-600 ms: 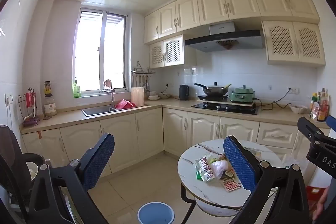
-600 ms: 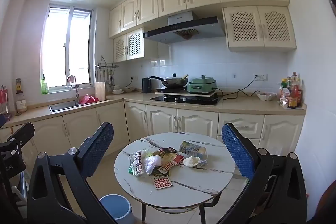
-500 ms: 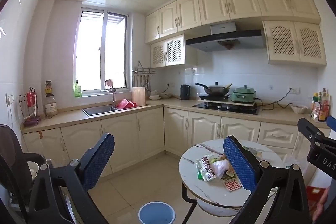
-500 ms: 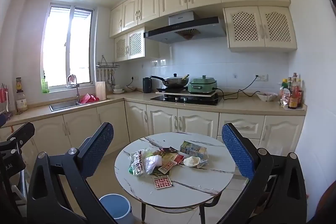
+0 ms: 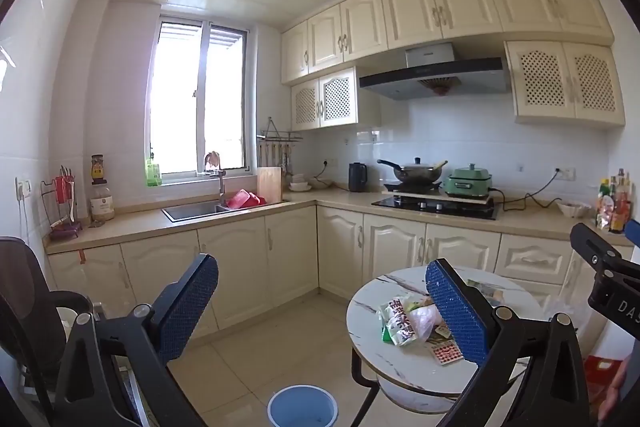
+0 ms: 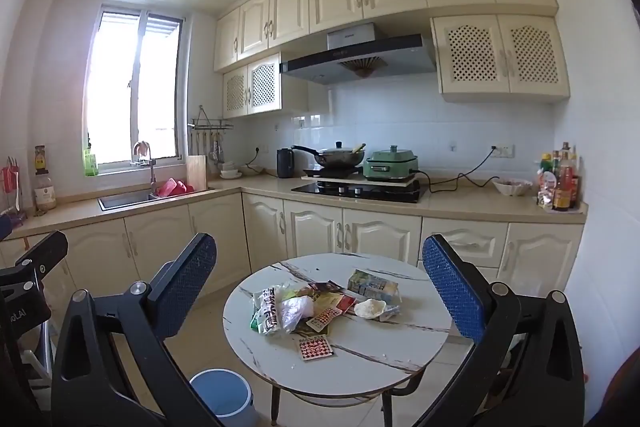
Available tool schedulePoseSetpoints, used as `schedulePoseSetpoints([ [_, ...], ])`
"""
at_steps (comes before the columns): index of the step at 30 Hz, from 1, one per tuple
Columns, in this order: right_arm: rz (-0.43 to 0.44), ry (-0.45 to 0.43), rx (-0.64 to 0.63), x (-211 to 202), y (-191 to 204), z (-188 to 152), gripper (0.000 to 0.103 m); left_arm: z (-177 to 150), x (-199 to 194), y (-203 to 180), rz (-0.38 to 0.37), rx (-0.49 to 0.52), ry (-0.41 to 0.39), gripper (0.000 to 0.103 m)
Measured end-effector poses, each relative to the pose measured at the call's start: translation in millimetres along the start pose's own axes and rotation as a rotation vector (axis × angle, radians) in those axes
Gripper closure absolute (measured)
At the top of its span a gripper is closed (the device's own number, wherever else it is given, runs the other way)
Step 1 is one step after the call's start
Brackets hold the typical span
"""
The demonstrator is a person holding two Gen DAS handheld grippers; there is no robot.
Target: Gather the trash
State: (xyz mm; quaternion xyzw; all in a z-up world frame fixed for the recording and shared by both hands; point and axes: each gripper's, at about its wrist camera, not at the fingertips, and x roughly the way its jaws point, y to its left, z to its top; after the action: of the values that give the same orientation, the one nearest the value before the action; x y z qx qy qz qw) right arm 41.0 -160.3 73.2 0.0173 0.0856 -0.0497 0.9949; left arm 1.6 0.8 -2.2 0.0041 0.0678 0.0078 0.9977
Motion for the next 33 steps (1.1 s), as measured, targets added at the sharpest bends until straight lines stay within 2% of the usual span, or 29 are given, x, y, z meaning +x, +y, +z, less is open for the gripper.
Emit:
schedulePoseSetpoints([
  [33,0.017,-0.001,-0.003,-0.7,1.1,-0.1,0.000,0.1,-4.2,0.6,0.004,-0.005,-0.031,0.001],
])
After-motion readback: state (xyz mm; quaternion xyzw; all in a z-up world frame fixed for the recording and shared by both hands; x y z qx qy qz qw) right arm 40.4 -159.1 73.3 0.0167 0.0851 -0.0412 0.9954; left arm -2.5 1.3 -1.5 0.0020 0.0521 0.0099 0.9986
